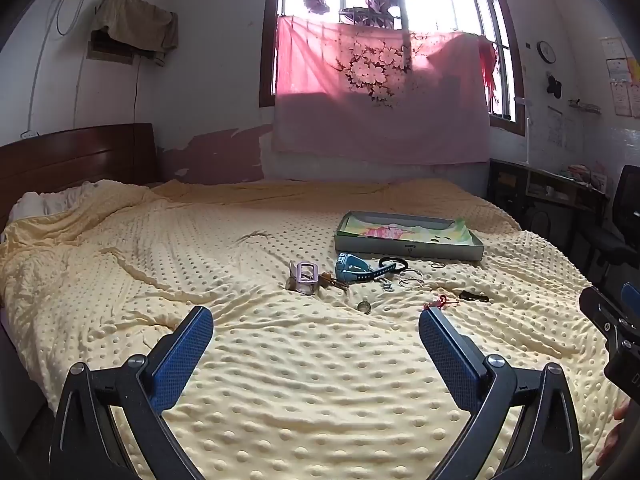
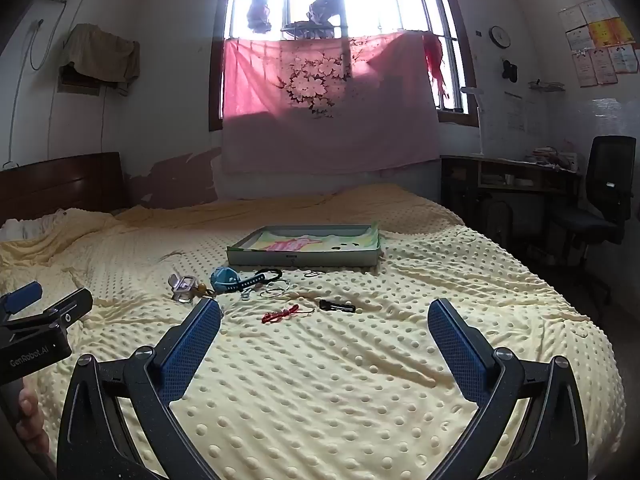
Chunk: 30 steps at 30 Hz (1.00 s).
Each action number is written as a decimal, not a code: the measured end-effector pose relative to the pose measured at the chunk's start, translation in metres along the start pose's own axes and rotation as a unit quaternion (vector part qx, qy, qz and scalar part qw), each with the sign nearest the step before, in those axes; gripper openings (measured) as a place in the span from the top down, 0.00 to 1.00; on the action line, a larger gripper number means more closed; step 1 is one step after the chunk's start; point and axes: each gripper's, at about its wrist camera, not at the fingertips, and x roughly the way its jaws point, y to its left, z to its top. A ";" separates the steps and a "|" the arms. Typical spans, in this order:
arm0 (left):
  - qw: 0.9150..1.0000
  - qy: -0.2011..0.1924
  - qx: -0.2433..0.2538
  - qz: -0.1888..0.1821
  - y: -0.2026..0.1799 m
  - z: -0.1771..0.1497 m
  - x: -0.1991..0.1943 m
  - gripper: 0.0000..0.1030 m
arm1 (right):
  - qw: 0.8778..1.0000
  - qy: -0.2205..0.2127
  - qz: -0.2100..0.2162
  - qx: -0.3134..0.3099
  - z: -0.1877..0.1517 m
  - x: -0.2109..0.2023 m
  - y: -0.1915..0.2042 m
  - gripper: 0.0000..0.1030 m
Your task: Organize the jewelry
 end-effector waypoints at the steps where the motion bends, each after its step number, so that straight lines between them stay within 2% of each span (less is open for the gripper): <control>1: 1.000 -0.001 0.000 0.000 0.000 0.000 0.000 0.00 | 1.000 0.000 0.000 0.002 0.000 0.000 0.000 0.01; 30: 1.000 -0.004 -0.005 -0.005 0.004 0.003 -0.001 0.00 | 1.000 0.001 0.001 0.005 -0.001 0.001 -0.003 0.01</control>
